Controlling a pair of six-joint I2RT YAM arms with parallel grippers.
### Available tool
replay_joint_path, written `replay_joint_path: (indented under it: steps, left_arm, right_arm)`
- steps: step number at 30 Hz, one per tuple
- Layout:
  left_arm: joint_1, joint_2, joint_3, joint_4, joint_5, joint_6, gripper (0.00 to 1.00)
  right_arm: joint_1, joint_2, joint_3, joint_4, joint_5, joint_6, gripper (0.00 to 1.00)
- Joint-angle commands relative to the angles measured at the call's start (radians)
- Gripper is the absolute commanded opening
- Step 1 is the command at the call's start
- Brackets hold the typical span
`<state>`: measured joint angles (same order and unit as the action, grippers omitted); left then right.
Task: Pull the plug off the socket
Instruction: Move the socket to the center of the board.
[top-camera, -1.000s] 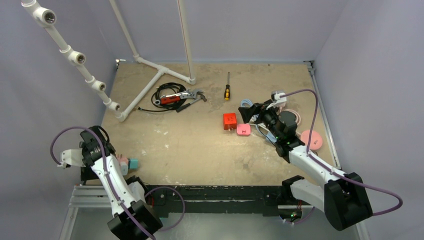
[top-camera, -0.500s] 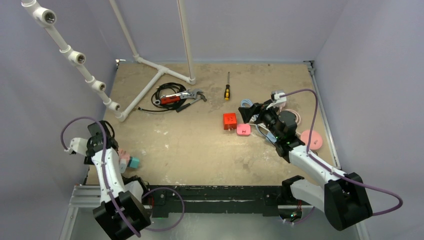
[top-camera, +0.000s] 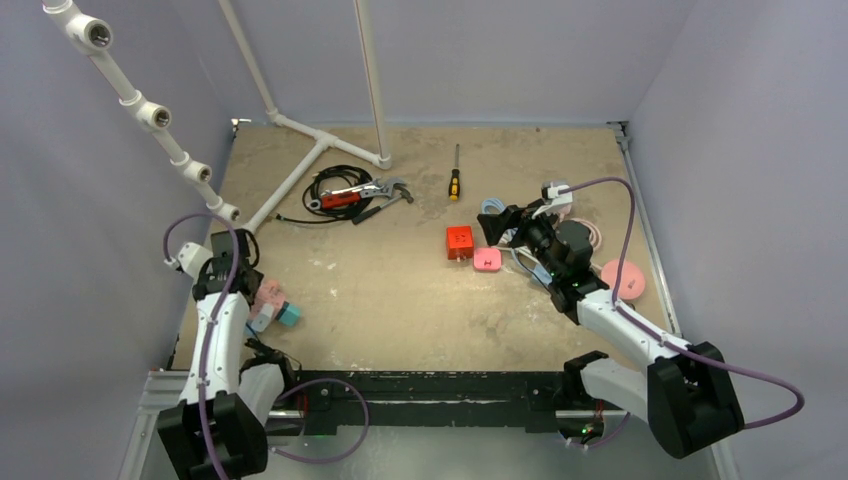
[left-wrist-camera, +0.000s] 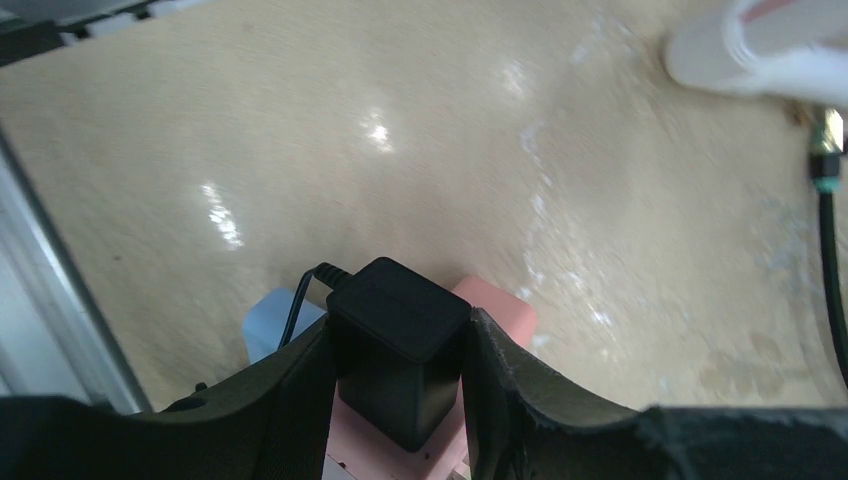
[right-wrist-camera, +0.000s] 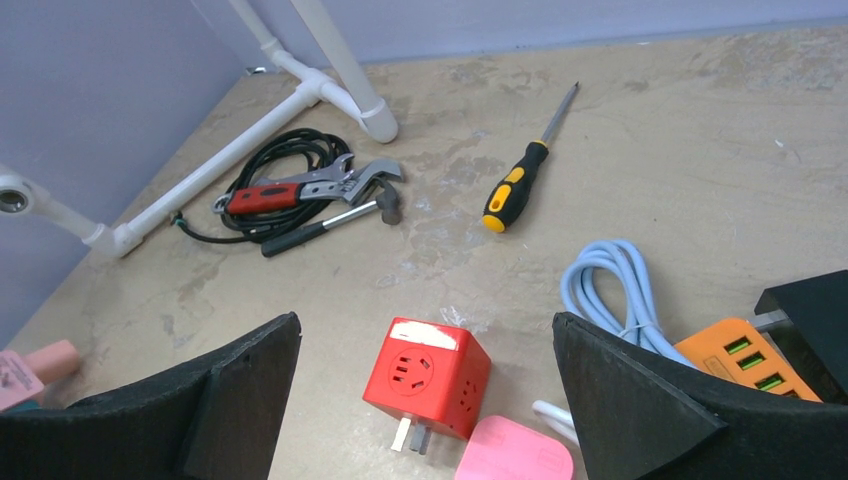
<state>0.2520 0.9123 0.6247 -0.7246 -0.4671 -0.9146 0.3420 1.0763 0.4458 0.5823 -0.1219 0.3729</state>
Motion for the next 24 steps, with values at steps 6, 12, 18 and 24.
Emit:
replay_joint_path:
  steps: [6,12,18,24]
  left_arm:
    - [-0.231,0.071,0.013,0.097,0.143,-0.064,0.12]
    - [-0.616,0.238,0.057,0.183,0.044,-0.265,0.12]
    - [-0.904,0.467,0.234,0.196,-0.073,-0.339,0.14]
    - [-1.007,0.600,0.287,0.215,-0.092,-0.357,0.22]
  right_arm:
    - [0.002,0.004,0.047,0.003,-0.008,-0.014,0.98]
    - [0.002,0.027,0.050,0.007,-0.013,-0.015,0.98]
    - [0.002,0.039,0.053,0.004,-0.009,-0.020,0.98]
    - [0.002,0.040,0.050,0.006,-0.015,-0.019,0.98]
